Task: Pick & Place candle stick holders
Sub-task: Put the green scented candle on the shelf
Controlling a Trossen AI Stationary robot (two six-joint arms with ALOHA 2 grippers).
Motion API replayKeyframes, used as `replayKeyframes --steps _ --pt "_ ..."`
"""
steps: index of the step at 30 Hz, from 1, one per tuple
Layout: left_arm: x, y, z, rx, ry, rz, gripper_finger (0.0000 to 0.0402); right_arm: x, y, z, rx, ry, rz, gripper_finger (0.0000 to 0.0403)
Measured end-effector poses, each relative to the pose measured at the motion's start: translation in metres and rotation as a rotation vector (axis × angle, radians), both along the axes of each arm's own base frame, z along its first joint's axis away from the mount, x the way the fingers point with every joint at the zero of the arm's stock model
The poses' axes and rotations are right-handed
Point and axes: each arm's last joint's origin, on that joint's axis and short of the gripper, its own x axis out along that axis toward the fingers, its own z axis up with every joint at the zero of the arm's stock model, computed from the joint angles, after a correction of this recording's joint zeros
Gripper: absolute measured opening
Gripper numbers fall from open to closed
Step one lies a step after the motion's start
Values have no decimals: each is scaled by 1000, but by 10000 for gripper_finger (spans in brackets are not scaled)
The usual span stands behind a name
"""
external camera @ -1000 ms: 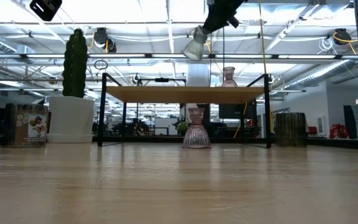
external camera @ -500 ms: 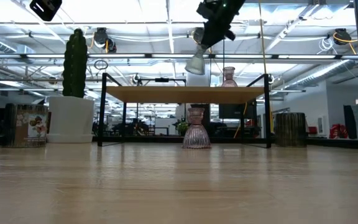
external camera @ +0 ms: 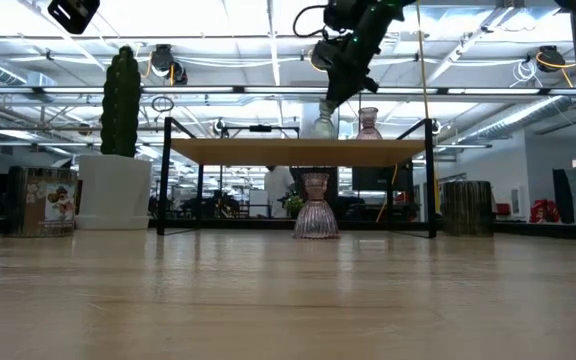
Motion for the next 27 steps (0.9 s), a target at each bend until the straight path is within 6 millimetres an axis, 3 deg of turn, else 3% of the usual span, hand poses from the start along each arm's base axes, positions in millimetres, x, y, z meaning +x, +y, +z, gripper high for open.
replayKeyframes --steps 27 --pt "0 0 0 0 0 0 21 -17 -7 -6 180 17 -6 24"
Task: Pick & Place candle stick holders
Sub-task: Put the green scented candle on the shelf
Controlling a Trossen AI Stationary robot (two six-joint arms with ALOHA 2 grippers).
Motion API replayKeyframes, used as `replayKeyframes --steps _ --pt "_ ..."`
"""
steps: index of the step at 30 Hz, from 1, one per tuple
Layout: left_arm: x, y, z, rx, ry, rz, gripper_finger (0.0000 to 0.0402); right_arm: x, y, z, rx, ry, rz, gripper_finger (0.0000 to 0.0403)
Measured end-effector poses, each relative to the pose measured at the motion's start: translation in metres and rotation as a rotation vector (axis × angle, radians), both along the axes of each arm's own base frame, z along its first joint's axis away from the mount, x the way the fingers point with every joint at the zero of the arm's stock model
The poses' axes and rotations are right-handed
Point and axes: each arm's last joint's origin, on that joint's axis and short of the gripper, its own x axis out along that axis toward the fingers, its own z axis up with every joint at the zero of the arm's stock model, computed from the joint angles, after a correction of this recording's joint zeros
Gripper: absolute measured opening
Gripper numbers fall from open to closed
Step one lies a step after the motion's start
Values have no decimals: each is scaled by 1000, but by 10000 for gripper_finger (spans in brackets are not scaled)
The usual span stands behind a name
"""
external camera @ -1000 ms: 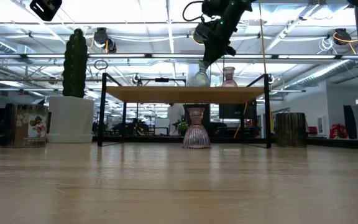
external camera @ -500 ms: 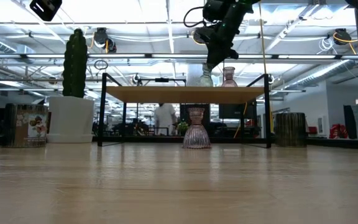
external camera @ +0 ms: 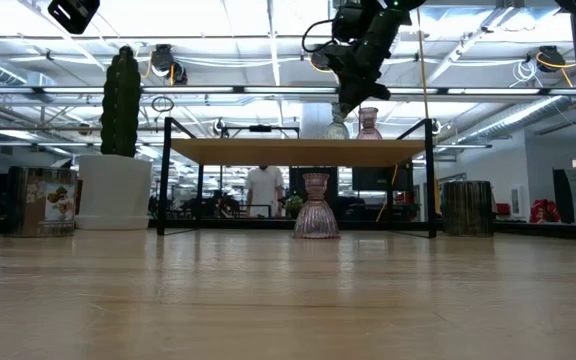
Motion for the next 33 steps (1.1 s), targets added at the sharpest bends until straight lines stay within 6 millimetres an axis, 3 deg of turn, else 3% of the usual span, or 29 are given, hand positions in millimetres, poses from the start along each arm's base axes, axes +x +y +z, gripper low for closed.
replayKeyframes --steps 33 --pt "0 0 1 16 -10 -3 21 -1 2 -1 21 11 37 43"
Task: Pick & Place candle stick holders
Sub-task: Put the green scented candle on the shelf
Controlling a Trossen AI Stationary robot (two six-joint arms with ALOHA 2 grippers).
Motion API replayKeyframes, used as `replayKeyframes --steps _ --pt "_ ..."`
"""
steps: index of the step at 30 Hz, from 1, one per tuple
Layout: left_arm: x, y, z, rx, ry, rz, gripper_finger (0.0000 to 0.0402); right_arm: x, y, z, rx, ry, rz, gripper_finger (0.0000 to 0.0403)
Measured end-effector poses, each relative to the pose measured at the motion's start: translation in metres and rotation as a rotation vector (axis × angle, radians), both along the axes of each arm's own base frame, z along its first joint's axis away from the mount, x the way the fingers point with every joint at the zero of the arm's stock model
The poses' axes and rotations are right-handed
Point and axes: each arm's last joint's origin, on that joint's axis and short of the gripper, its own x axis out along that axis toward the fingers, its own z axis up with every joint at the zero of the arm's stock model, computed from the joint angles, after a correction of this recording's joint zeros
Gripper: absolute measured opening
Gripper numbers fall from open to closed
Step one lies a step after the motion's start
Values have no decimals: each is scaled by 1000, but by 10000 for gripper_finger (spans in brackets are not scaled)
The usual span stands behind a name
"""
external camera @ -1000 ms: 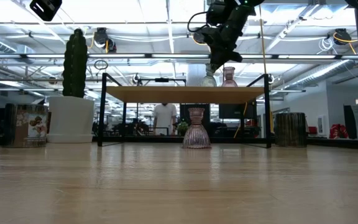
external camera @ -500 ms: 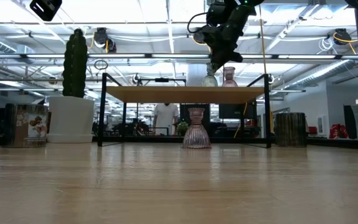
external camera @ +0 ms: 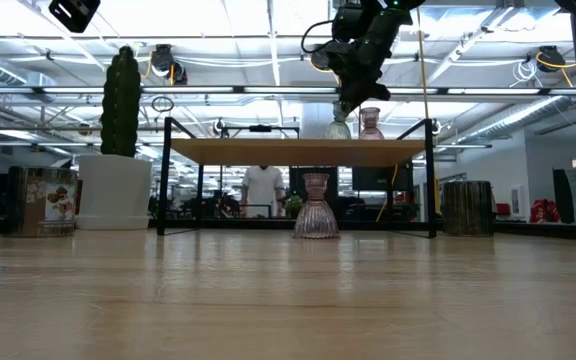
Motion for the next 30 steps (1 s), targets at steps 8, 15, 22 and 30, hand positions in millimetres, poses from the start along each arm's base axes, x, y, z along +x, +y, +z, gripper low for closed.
replayKeyframes --steps 8,15,22,30 --pt "0 0 0 0 0 0 21 1 0 0 -6 -7 2 59" --pt "0 0 0 0 0 0 21 1 -1 1 -17 -14 8 76" --pt "0 0 0 0 0 0 21 4 -3 3 -46 -49 8 93" --pt "0 0 0 0 0 0 21 5 -4 4 -58 -63 8 94"
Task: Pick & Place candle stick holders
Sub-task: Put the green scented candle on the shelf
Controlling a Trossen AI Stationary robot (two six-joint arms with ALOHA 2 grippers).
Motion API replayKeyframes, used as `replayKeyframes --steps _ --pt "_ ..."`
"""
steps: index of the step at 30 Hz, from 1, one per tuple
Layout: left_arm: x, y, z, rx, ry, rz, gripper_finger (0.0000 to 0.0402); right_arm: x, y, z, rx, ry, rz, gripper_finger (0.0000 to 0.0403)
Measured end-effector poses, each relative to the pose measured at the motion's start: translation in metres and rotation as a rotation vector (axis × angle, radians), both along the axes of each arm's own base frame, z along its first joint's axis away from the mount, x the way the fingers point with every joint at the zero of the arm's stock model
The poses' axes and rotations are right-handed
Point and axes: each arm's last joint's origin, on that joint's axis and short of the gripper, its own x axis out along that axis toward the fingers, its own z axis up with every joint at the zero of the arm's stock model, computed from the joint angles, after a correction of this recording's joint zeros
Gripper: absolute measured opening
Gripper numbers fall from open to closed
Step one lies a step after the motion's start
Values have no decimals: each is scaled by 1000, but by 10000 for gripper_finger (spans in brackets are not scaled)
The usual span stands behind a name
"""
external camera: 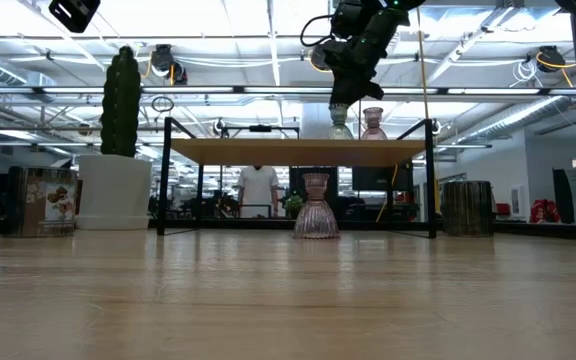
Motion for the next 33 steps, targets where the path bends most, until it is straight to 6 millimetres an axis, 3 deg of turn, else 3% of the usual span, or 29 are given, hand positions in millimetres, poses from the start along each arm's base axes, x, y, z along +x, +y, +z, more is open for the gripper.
replayKeyframes --steps 8,15,24,33 --pt "0 0 0 4 -1 -1 21 -2 6 12 -56 -42 25 93" --pt "0 0 0 6 -3 -1 21 -3 30 25 -75 -49 107 85" --pt "0 0 0 3 -3 -1 21 9 66 16 -14 43 261 59" --pt "0 0 0 2 -4 -1 21 15 68 -10 -7 106 258 44"
